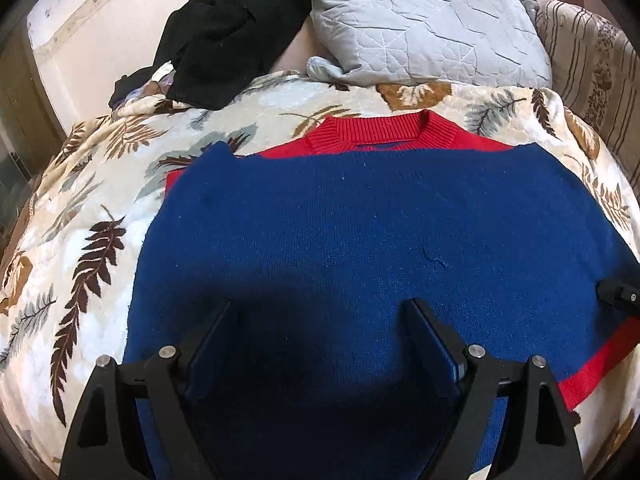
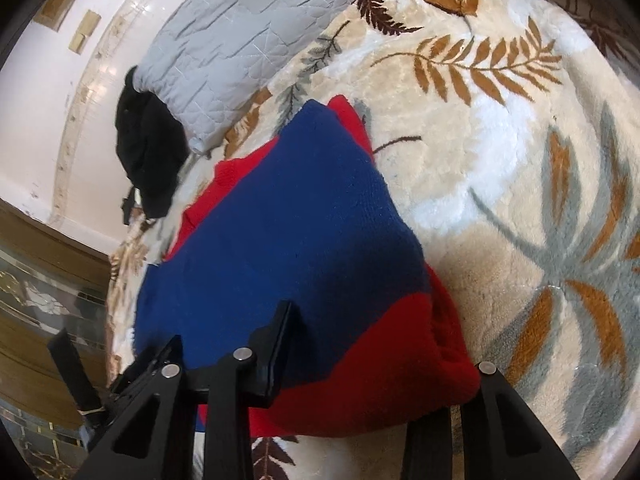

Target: Fold small clothes

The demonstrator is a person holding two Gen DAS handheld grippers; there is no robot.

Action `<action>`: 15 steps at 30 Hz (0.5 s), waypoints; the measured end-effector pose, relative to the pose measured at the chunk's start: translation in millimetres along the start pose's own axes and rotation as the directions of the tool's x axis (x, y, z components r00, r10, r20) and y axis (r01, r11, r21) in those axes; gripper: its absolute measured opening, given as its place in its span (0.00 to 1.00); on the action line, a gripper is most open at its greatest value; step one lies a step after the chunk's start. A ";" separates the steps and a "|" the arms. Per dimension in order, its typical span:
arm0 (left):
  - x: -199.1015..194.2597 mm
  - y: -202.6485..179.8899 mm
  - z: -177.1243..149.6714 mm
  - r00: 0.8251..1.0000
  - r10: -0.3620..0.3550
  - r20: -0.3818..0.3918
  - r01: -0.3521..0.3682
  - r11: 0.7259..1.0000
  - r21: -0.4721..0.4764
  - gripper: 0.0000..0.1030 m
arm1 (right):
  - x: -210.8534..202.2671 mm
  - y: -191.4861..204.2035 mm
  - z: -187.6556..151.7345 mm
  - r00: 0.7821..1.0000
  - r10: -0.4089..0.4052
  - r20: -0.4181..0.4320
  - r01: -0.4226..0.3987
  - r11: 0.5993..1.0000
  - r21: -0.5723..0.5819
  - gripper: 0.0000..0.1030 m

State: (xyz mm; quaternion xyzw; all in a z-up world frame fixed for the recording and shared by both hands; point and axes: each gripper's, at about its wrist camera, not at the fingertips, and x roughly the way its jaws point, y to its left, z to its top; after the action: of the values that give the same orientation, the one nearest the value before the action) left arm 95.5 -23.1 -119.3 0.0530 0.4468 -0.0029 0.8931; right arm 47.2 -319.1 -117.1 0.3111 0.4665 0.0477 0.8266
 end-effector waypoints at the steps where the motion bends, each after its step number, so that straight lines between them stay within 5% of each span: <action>1: 0.3 0.1 -0.2 1.000 0.001 0.001 -0.001 1.000 0.002 0.85 | 0.5 3.3 -0.4 1.000 -0.019 0.002 0.019 1.000 -0.014 0.39; 9: -0.8 -1.3 2.6 1.000 0.015 -0.012 -0.015 1.000 0.006 0.85 | 4.6 9.9 -0.5 0.998 -0.062 -0.004 0.062 0.995 -0.073 0.39; 15: -2.1 -3.0 5.1 0.999 0.030 -0.022 -0.029 0.999 0.019 0.85 | 6.5 15.2 -1.9 0.993 -0.118 0.001 0.117 0.983 -0.141 0.20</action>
State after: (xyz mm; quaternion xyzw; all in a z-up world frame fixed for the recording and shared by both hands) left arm 98.1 -26.6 -114.8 0.0679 0.4560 0.0066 0.8874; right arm 52.5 -303.6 -114.1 0.2237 0.4827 0.0327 0.8461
